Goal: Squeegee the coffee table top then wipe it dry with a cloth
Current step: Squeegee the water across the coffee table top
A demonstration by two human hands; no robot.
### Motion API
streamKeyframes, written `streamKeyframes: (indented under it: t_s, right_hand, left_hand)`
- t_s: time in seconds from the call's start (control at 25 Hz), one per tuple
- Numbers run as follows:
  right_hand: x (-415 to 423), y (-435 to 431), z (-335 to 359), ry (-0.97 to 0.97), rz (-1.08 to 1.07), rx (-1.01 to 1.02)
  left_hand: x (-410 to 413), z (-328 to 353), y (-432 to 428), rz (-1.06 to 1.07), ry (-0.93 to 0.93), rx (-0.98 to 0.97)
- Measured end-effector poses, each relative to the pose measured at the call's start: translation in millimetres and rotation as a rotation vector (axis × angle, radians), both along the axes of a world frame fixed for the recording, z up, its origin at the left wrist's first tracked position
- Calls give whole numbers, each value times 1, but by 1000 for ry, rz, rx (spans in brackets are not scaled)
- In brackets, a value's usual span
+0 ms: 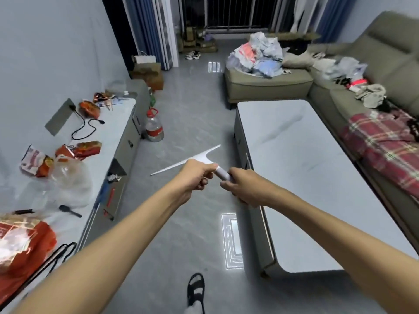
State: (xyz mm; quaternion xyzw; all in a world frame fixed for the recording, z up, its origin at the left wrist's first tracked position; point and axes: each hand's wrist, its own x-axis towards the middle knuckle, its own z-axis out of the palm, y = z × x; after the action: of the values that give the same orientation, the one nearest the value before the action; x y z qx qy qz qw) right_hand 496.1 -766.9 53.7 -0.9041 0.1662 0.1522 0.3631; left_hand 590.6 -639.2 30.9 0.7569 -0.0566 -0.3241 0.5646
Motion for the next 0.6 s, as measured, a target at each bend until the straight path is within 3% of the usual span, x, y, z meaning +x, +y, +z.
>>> streamKeyframes:
  t_s: [0.28, 0.44, 0.6]
  right_hand:
    - [139, -147, 8, -54, -232, -52]
    - [210, -243, -34, 37, -406, -11]
    - [293, -343, -71, 114, -469, 35]
  left_hand:
    - [190, 19, -147, -421, -338, 130]
    - [290, -10, -238, -675, -601, 292]
    - [393, -34, -329, -1013, -691, 501]
